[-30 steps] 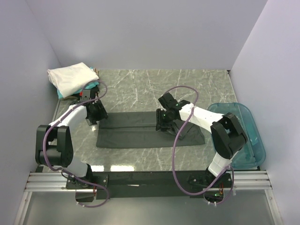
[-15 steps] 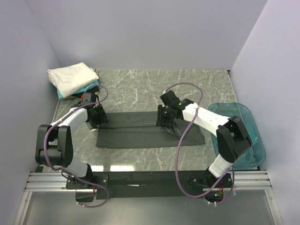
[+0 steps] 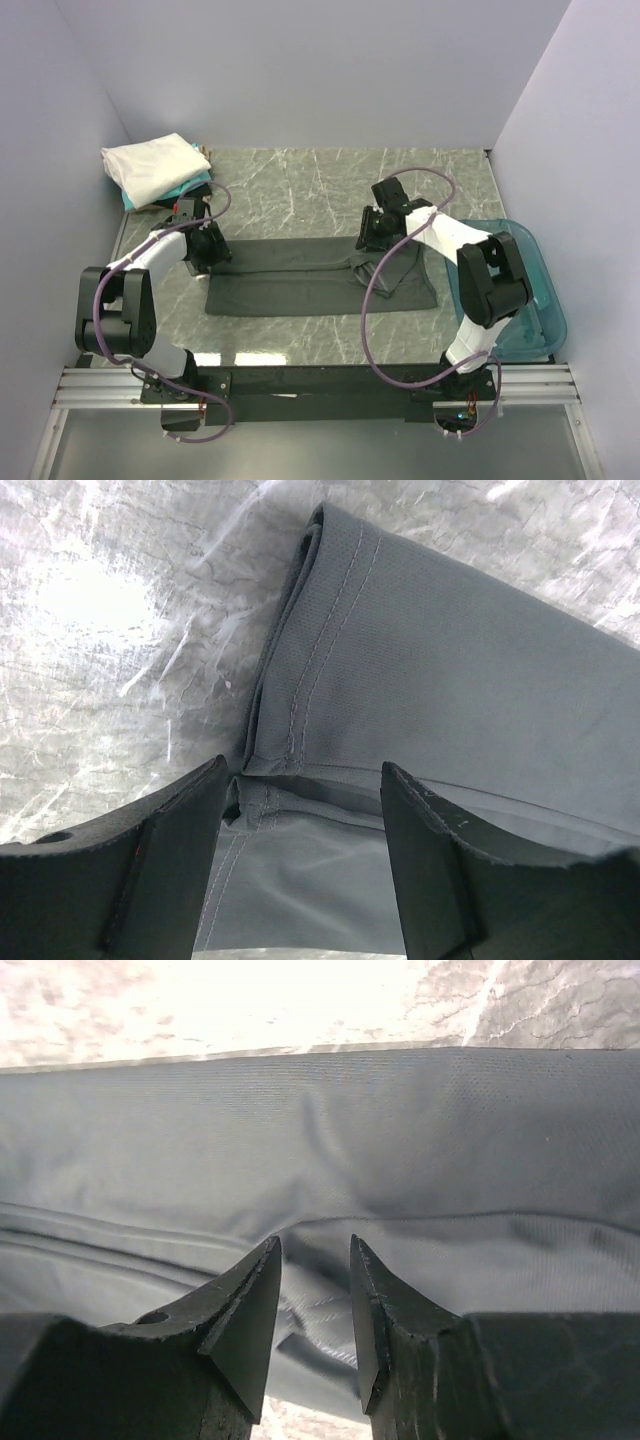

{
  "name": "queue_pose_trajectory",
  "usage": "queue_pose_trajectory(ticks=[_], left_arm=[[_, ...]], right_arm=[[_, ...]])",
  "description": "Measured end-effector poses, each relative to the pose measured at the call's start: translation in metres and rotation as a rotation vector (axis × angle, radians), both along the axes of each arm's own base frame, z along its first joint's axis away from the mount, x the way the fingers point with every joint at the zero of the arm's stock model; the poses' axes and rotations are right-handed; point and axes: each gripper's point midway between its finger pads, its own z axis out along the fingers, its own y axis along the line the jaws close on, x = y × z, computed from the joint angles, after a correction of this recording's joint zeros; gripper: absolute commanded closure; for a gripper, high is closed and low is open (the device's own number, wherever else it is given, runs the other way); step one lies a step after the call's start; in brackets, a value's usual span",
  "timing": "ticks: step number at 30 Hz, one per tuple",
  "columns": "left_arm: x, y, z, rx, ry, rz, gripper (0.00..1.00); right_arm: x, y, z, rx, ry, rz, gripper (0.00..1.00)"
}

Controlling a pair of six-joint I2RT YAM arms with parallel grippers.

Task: Fold and stack the t-shirts
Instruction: Fold the tshirt

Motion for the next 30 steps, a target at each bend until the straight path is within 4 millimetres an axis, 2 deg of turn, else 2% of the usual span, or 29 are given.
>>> queue_pose_trajectory(ticks=[9,15,24,30], left_arm=[[-0.002,0.000,0.000,0.000,0.000,0.000,0.32],[-0.007,0.000,-0.005,0.001,0.009,0.000,0.32],[-0.016,0.001,-0.008,0.001,0.016,0.000,0.32],[-0.019,0.001,-0.007,0.001,0.008,0.000,0.32]], right_arm=[[-0.016,-0.003,-0.018,-0.003,0.064,0.021,0.59],[-0.034,-0.007,-0.019,0.001,0.107,0.030,0.59],[-0.050,0.003,-0.018,0.038,0.166,0.074,0.59],[-0.058,0.018,-0.019,0.067,0.208,0.122,0.59]])
